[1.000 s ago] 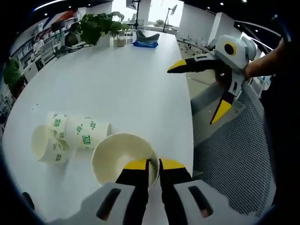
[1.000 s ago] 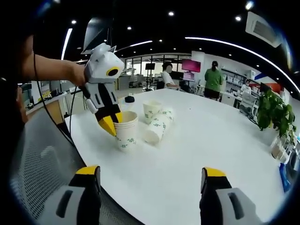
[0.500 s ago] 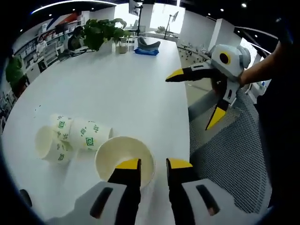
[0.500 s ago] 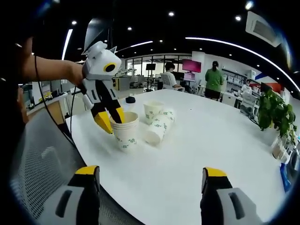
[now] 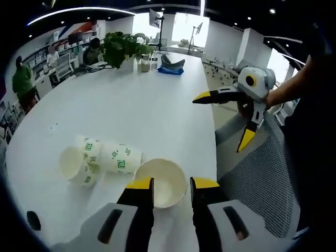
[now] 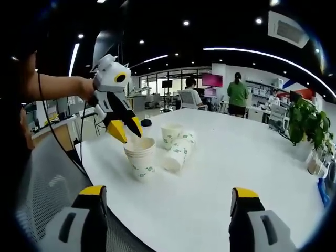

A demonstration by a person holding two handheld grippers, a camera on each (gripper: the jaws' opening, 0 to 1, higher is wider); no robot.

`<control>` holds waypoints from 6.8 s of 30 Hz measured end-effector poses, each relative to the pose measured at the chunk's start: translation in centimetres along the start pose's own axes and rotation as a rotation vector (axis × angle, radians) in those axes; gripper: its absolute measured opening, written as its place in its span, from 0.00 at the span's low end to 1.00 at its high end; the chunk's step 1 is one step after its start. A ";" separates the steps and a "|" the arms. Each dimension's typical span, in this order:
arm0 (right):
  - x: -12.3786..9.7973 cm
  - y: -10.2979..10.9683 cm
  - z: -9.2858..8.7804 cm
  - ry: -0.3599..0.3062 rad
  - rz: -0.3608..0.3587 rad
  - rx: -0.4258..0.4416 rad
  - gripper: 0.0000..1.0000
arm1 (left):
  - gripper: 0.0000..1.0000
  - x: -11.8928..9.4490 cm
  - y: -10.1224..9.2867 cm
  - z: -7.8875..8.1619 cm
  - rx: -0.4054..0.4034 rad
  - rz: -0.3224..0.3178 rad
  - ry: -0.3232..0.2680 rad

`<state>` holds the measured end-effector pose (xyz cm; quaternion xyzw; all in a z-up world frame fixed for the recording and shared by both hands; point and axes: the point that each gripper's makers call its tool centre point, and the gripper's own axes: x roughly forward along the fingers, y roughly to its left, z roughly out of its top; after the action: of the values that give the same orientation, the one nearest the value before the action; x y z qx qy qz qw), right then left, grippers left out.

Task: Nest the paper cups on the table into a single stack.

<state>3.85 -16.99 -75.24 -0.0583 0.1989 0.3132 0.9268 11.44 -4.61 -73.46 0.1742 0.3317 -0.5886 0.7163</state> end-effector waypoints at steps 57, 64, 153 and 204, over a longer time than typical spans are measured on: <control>0.2 -0.2 -0.4 0.023 -0.019 -0.021 0.98 | 0.12 3.5 15.0 -0.6 0.120 0.227 0.132; 0.2 -0.4 -0.6 0.031 -0.021 -0.020 0.98 | 0.07 4.0 15.9 -1.5 0.130 0.243 0.170; 0.0 -0.3 -0.6 0.035 -0.018 -0.030 0.96 | 0.00 -5.4 -1.1 4.1 0.237 0.054 0.120; 0.0 -0.6 -1.5 0.081 -0.036 -0.039 0.90 | 0.00 2.3 -2.0 -0.6 0.185 -0.078 0.212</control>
<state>3.67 -17.83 -76.60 -0.0925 0.2292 0.2978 0.9221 9.54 -6.39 -75.24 0.2879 0.3563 -0.6225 0.6346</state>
